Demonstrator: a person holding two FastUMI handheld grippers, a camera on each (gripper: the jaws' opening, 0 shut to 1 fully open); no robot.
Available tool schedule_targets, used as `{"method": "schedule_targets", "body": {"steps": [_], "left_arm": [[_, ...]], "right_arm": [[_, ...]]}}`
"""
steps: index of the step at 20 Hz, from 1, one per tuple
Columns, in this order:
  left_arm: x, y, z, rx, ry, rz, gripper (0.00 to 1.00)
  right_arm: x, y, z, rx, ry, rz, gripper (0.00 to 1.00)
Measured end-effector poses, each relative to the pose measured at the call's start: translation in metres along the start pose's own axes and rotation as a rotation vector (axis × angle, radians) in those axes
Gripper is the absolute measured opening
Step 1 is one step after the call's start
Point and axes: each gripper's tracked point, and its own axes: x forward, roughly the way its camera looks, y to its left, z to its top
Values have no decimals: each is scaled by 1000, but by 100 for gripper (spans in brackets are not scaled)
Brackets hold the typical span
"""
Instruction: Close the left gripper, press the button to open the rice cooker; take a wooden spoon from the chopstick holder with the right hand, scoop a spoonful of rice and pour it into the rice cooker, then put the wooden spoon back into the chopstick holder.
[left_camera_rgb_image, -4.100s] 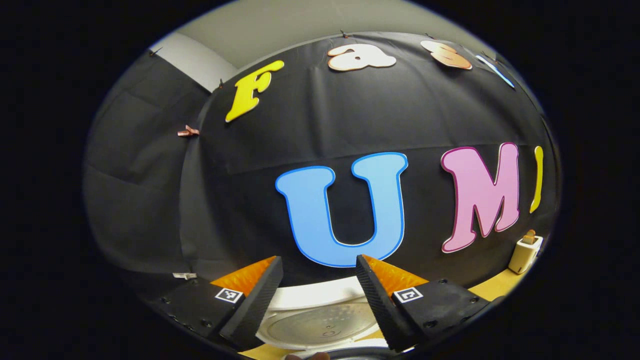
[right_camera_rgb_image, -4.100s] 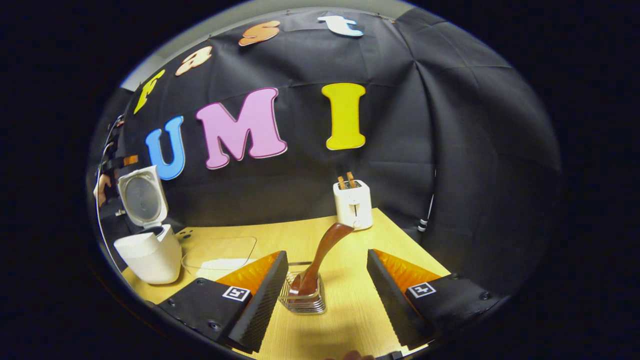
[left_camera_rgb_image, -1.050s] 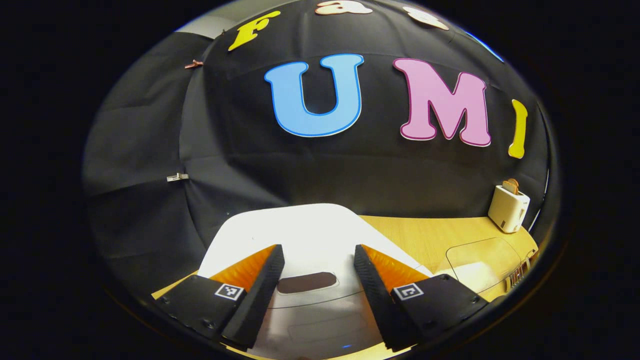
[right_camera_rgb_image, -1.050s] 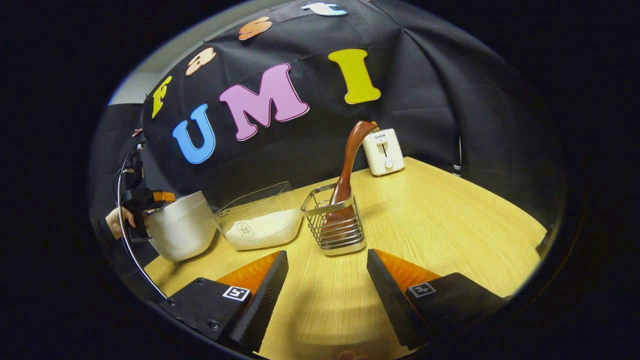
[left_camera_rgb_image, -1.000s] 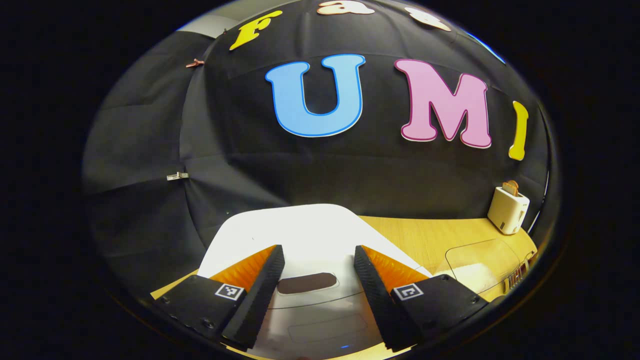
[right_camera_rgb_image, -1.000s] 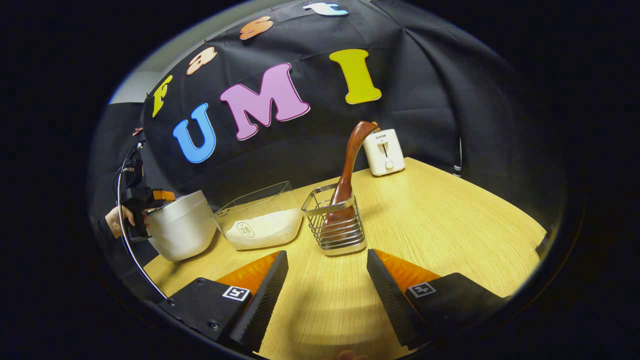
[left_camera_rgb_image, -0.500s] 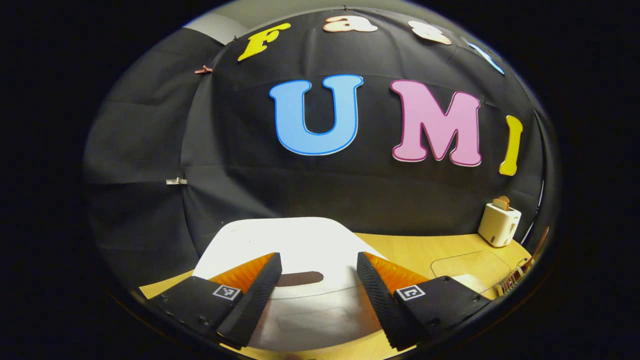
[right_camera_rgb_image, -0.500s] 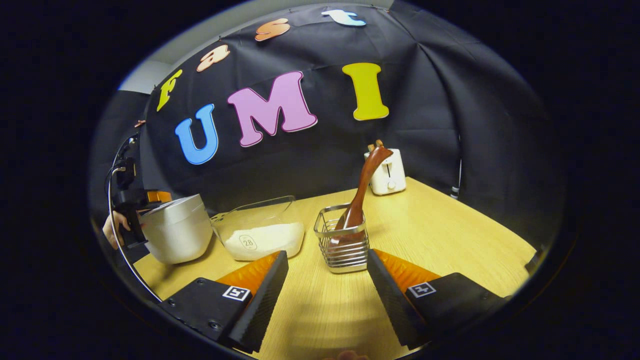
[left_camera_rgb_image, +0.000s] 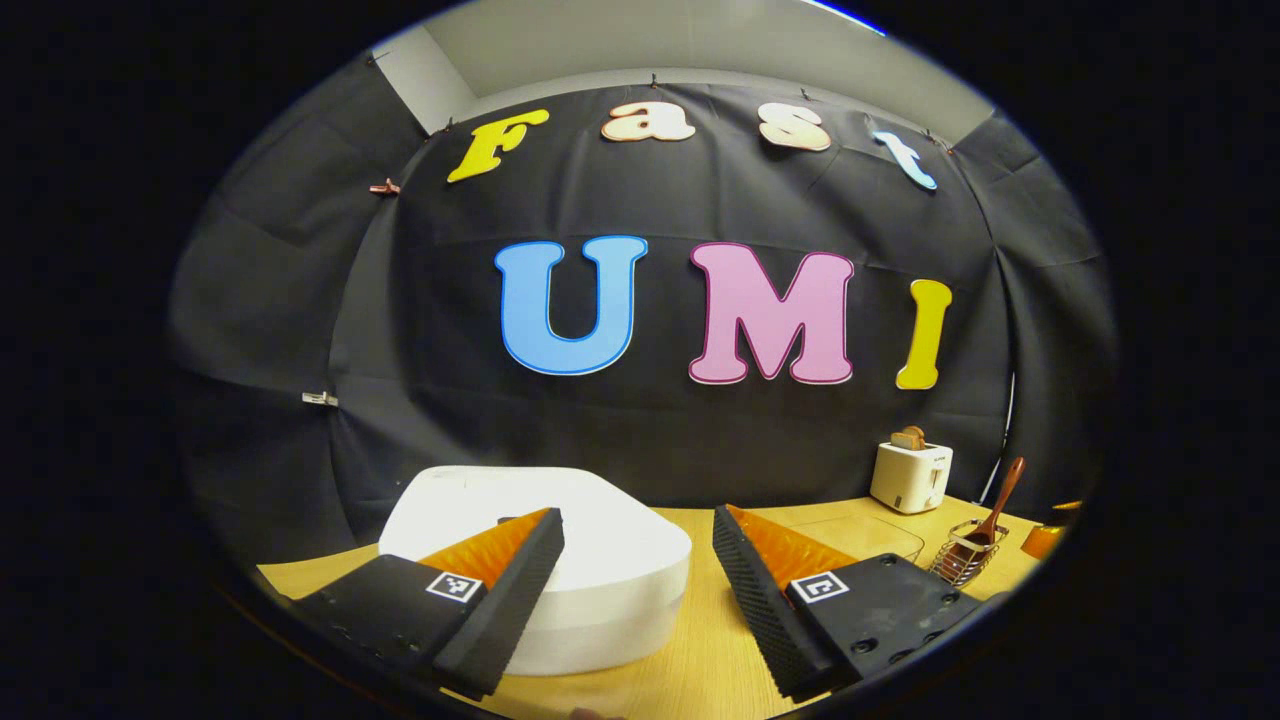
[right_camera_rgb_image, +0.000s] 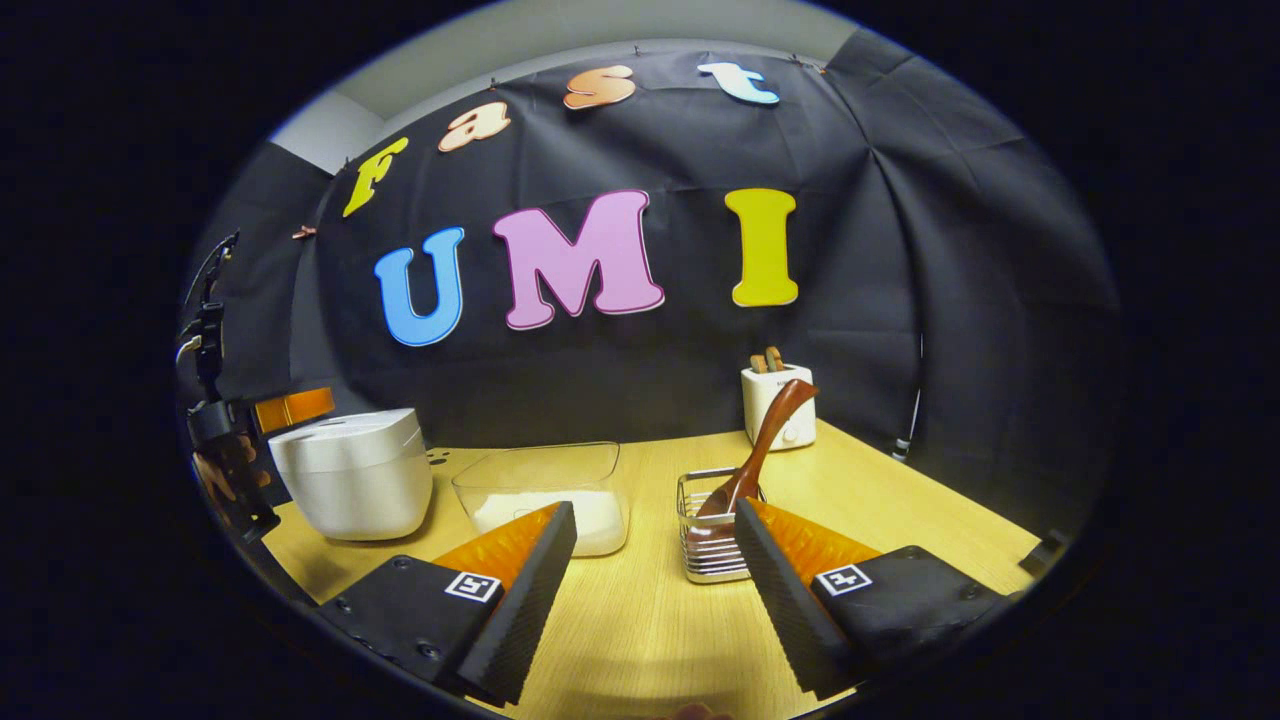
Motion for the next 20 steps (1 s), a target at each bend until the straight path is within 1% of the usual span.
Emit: {"method": "schedule_targets", "body": {"steps": [2, 4, 6, 9, 14, 17, 20], "left_arm": [[-17, -8, -4, -38, 1, -43, 96], [-32, -13, -12, -56, 7, -83, 96], [-44, -14, -17, -19, -8, -108, 96], [-52, -9, -33, 65, -4, -97, 96], [-55, -21, -44, 31, 13, -155, 96], [-46, -22, -45, 60, 18, -150, 96], [-40, -23, -45, 60, 19, -141, 96]], "right_arm": [[-10, 4, 8, -41, -37, -16, 98], [-21, 6, 9, -90, -50, -42, 98], [-34, 10, 13, -98, -65, -55, 98], [-45, 18, 6, -76, -53, -61, 98], [-40, 24, -1, -74, -34, -62, 98], [-30, 24, -7, -70, -24, -61, 98], [-18, 26, -11, -61, -7, -42, 98]]}}
